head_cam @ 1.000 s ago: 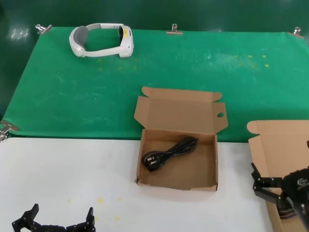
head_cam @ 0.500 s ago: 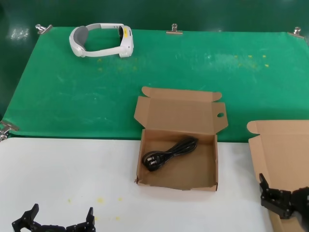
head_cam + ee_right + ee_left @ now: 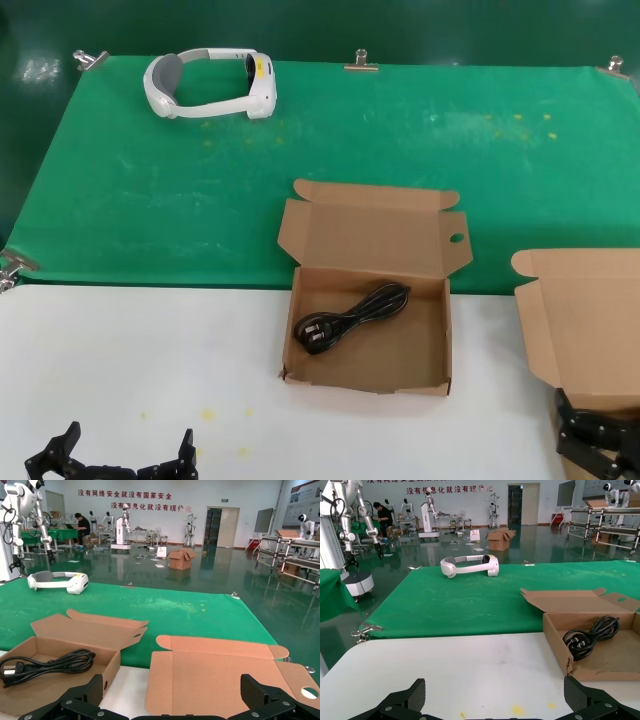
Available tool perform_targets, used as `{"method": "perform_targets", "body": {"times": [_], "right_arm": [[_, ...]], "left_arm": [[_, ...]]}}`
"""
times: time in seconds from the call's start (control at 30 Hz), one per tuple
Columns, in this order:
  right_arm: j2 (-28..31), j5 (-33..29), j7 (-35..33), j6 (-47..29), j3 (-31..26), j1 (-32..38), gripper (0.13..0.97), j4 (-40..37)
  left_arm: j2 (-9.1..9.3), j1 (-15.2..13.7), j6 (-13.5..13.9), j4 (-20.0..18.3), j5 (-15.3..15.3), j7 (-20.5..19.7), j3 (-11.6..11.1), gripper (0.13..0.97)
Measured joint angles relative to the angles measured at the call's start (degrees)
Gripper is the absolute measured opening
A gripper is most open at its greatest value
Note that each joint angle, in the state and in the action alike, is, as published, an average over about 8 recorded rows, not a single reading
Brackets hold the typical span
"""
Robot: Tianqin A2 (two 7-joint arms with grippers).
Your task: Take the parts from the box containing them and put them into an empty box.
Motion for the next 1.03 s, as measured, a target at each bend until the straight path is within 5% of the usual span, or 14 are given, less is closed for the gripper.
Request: {"method": "perform_targets", "body": {"times": [1.03], "right_arm": [[-0.11, -0.12, 0.17, -0.10, 0.14, -0.09, 0.966, -0.02]], "left_arm": [[0.00, 0.00, 0.00, 0.00, 0.00, 0.00, 0.00, 0.966]]}}
